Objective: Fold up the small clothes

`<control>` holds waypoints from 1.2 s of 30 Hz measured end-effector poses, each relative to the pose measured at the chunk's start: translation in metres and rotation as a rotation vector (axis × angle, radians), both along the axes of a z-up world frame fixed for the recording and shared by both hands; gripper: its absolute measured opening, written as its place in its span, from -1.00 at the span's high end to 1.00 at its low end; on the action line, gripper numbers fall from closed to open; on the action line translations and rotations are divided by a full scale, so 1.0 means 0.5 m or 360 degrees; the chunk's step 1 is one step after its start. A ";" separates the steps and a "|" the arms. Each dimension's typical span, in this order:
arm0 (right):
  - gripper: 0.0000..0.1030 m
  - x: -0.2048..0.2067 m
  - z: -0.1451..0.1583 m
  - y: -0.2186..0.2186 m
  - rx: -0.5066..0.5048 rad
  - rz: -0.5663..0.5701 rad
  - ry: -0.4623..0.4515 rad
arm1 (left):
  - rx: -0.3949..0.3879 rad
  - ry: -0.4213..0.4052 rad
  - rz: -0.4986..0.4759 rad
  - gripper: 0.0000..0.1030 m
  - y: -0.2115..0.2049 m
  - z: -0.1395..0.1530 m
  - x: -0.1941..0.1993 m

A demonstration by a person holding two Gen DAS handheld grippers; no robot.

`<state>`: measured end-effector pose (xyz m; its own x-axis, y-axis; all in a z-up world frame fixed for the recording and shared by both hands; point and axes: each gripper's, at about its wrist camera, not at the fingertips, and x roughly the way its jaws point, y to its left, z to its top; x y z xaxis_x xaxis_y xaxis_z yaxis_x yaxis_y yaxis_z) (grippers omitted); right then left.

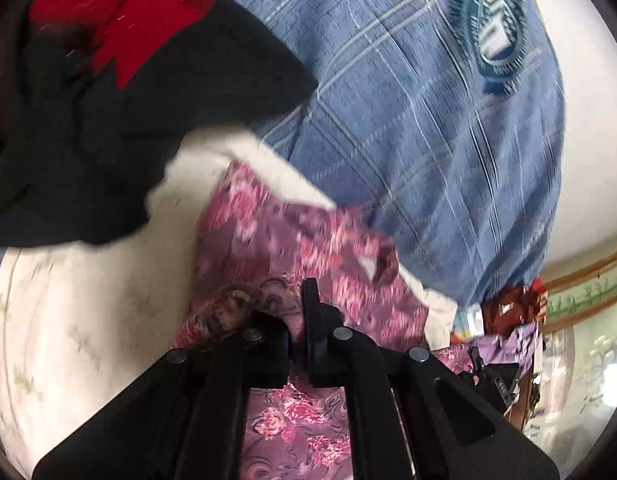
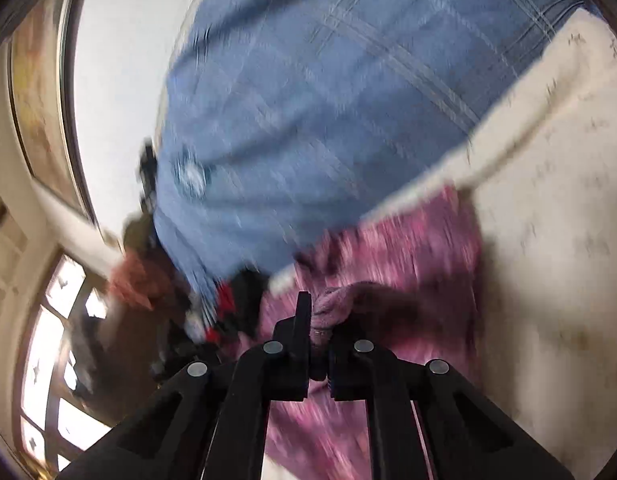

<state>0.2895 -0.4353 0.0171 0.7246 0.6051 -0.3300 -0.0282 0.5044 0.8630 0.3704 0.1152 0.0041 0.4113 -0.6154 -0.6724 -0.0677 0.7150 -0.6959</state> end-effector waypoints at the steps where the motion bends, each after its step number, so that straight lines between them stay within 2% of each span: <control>1: 0.89 0.022 -0.012 -0.009 0.0031 -0.0054 0.0024 | 0.0010 -0.0001 0.0027 0.93 -0.002 -0.002 0.020; 2: 0.89 0.043 -0.027 -0.018 0.0051 -0.0102 0.0052 | 0.0009 0.0007 0.0048 0.93 -0.002 -0.007 0.040; 4: 0.89 0.075 -0.057 -0.032 0.0078 -0.0186 0.0104 | -0.0072 0.0089 0.0091 0.93 0.003 -0.035 0.079; 5: 0.79 0.090 -0.078 -0.040 0.0095 -0.0233 0.0152 | -0.0090 0.0166 0.0108 0.91 0.006 -0.057 0.098; 8: 0.72 0.114 -0.128 -0.057 0.0123 -0.0313 0.0295 | -0.0191 0.0361 0.0128 0.91 0.020 -0.105 0.121; 10: 0.54 0.108 -0.144 -0.069 0.0152 -0.0366 0.0314 | -0.0241 0.0332 0.0125 0.83 0.033 -0.099 0.117; 11: 0.37 0.098 -0.143 -0.077 0.0174 -0.0396 0.0277 | -0.0242 0.0290 0.0135 0.60 0.041 -0.086 0.112; 12: 0.26 0.090 -0.140 -0.084 0.0181 -0.0420 0.0238 | -0.0234 0.0248 0.0169 0.14 0.050 -0.071 0.108; 14: 0.18 0.074 -0.128 -0.096 0.0162 -0.0465 0.0188 | -0.0235 0.0156 0.0299 -0.42 0.080 -0.037 0.098; 15: 0.18 0.072 -0.125 -0.100 0.0163 -0.0464 0.0183 | -0.0232 0.0123 0.0336 -0.46 0.089 -0.022 0.092; 17: 0.18 0.065 -0.118 -0.097 0.0145 -0.0432 0.0189 | -0.0200 0.0082 0.0291 -0.48 0.087 0.002 0.082; 22: 0.12 0.015 -0.079 -0.063 -0.0190 -0.0281 0.0246 | 0.0213 0.0103 0.0042 -0.48 0.035 0.000 0.013; 23: 0.10 0.003 -0.075 -0.060 -0.0234 -0.0261 0.0254 | 0.0250 0.0111 0.0004 -0.48 0.033 -0.008 -0.013; 25: 0.04 -0.039 -0.069 -0.052 -0.0362 -0.0237 0.0304 | 0.0266 0.0126 -0.0039 -0.48 0.037 -0.021 -0.058; 29: -0.09 -0.114 -0.063 -0.041 -0.0487 -0.0236 0.0360 | 0.0176 0.0180 -0.0065 -0.48 0.056 -0.044 -0.140; 32: -0.12 -0.164 -0.082 -0.037 -0.0429 -0.0197 0.0375 | 0.0073 0.0269 -0.0106 -0.48 0.049 -0.073 -0.185; 34: -0.13 -0.183 -0.096 -0.021 -0.0373 -0.0150 0.0372 | 0.0041 0.0254 -0.0087 -0.54 0.038 -0.072 -0.206; 36: -0.12 -0.192 -0.108 0.006 -0.0408 -0.0090 0.0374 | -0.0028 0.0233 -0.0067 -0.59 0.030 -0.064 -0.221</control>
<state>0.1936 -0.4322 -0.0369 0.6407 0.4423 -0.6276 0.1903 0.7005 0.6879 0.2597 0.1302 -0.0280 0.2835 -0.6422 -0.7122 -0.1397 0.7071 -0.6932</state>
